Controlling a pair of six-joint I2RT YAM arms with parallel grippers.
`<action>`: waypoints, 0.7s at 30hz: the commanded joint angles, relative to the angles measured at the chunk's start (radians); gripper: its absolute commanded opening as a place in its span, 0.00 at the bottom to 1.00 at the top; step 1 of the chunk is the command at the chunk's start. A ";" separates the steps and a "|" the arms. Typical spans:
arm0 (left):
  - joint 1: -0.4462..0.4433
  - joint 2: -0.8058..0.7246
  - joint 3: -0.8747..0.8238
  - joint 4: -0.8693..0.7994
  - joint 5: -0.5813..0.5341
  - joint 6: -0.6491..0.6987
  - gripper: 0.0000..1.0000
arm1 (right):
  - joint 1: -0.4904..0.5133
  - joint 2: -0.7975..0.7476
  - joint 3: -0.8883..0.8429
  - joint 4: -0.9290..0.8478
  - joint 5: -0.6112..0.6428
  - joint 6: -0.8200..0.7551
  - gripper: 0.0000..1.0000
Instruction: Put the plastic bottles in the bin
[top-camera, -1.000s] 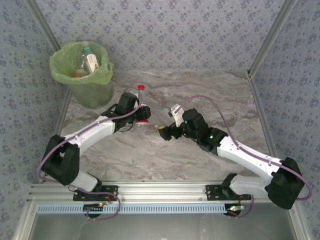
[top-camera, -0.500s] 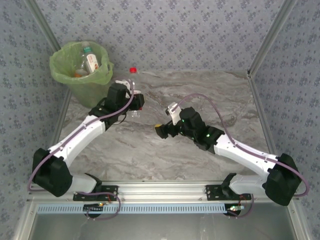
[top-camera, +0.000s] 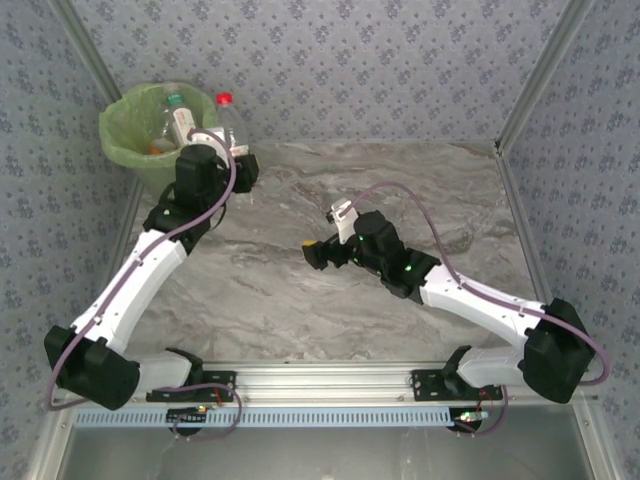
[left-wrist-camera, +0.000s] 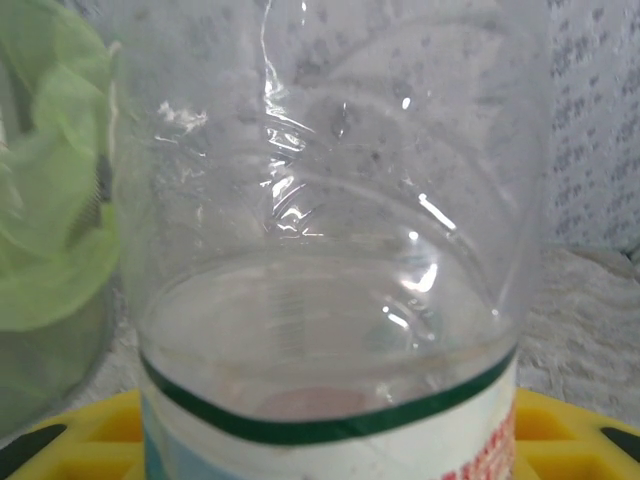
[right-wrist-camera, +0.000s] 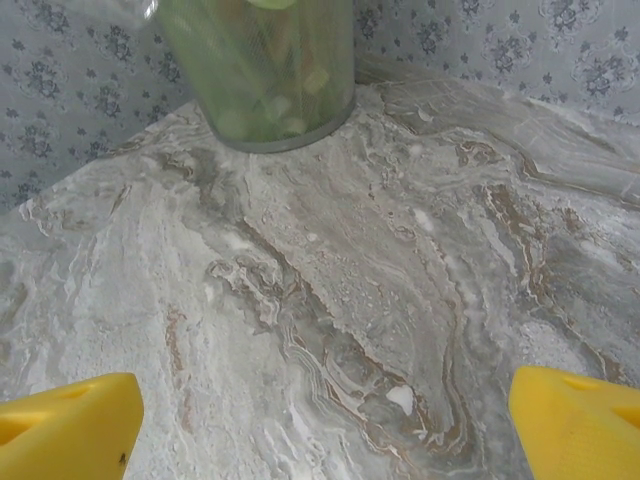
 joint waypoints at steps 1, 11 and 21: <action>0.028 -0.022 0.067 0.010 -0.026 0.037 0.48 | 0.009 0.013 0.050 0.047 0.016 0.020 0.96; 0.135 -0.004 0.221 0.035 0.035 0.062 0.46 | 0.021 0.029 0.072 0.026 0.036 0.025 0.96; 0.288 0.066 0.327 0.042 0.075 0.091 0.46 | 0.027 0.017 0.069 0.009 0.068 0.029 0.96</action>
